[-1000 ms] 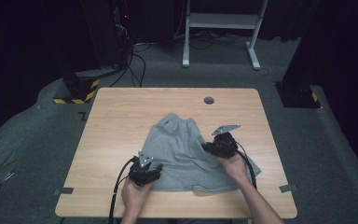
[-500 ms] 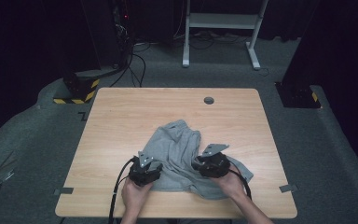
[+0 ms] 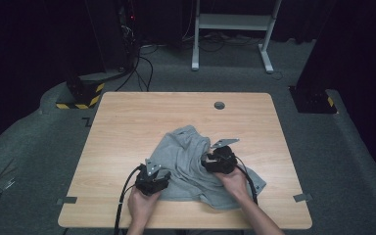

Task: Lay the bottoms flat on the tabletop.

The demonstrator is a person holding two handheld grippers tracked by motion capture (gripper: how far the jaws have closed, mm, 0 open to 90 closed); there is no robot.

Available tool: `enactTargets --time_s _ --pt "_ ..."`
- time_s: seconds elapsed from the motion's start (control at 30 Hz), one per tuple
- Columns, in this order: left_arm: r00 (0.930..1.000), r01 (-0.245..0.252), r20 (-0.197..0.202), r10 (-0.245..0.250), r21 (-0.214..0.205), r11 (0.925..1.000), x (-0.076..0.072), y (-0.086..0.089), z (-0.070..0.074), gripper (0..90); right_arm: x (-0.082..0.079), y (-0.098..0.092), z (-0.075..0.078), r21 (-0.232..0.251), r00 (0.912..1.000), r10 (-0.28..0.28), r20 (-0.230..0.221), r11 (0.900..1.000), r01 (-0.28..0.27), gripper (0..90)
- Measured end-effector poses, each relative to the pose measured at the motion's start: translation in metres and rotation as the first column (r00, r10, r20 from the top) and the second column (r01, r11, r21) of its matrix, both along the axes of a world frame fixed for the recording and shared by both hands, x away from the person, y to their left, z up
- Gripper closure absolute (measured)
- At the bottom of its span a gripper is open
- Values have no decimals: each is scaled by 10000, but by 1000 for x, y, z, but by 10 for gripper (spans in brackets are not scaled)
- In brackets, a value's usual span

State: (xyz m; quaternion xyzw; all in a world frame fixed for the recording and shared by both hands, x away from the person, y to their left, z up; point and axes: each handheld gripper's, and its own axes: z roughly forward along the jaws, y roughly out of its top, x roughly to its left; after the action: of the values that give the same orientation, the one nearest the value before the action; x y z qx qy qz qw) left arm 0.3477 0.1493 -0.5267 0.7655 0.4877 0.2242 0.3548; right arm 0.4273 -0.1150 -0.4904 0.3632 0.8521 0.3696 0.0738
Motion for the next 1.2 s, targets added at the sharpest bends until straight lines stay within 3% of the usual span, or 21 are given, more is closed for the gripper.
enactTargets --time_s 0.1,0.13,0.2,0.27,0.3,0.37,0.47,0.6,0.63,0.7,0.73,0.83,0.87,0.9,0.93,0.97,1.0,1.07,1.1,1.13,1.2 --pt "10000 -6 -3 6 3 10000 0 0 0 417 1 11 -3 -184 9998 199 -51 9996 -200 486" --pt "10000 -7 -18 7 6 10000 0 1 0 418 5 23 -10 -495 9981 275 -542 9983 -302 505" --pt "10000 -15 -29 15 2 10000 0 1 0 419 9 26 -15 -418 9954 427 -855 9981 -463 600" --pt "10000 -1 -46 1 -1 10000 0 1 0 419 7 30 -17 -761 9945 734 -751 9940 -791 777" --pt "10000 -1 -46 1 -1 10000 0 1 0 419 7 30 -17 -761 9945 734 -751 9940 -791 777" --pt "10000 6 -51 -6 -6 10000 0 1 0 418 3 31 -15 -1335 9934 1120 -254 9844 -1144 845" --pt "10000 7 -49 -7 -8 10000 0 1 0 416 2 25 -8 -1323 9942 1073 45 9856 -1058 853" --pt "10000 17 -57 -17 -11 10000 0 1 0 414 1 14 5 -1330 9960 792 409 9884 -731 853" --pt "10000 23 -45 -23 5 10000 0 1 0 414 4 -1 20 -1354 9962 375 788 9904 -266 853" --pt "10000 16 -51 -16 -9 10000 0 1 0 414 6 -7 25 -1346 9955 193 930 9909 -66 853" --pt "10000 2 -35 -2 -6 10000 0 1 0 414 12 -25 41 -1336 9899 -446 1344 9891 627 852" --pt "10000 -1 -39 1 -10 10000 0 1 0 415 17 -38 53 -1489 9811 -889 1717 9821 1150 852" --pt "10000 18 -47 -18 -4 10000 0 1 0 416 22 -47 61 -1456 9702 -1397 1978 9746 1700 850" --pt "10000 7 -42 -7 -19 10000 0 1 0 417 24 -49 61 -1473 9662 -1549 2061 9712 1871 848" --pt "10000 7 -42 -7 -19 10000 0 1 0 417 24 -49 61 -1473 9662 -1549 2061 9712 1871 848" --pt "10000 20 -53 -20 -15 10000 0 1 0 417 33 -53 52 -1692 9623 -2009 1836 9578 2322 827" --pt "10000 4 -32 -4 -8 10000 0 1 0 417 37 -53 45 -1941 9680 -2021 1489 9539 2290 798" --pt "10000 -10 -22 10 -18 10000 0 1 0 417 37 -53 34 -1980 9729 -2048 1072 9546 2228 683" --pt "10000 -10 -22 10 -18 10000 0 1 0 417 37 -53 34 -1980 9729 -2048 1072 9546 2228 683" --pt "10000 -25 -7 25 -2 10000 0 0 0 417 28 -59 30 -1318 9713 -2179 956 9644 2293 592" --pt "10000 -18 -10 18 8 10000 0 0 0 417 21 -65 29 -953 9692 -2287 913 9668 2371 539"
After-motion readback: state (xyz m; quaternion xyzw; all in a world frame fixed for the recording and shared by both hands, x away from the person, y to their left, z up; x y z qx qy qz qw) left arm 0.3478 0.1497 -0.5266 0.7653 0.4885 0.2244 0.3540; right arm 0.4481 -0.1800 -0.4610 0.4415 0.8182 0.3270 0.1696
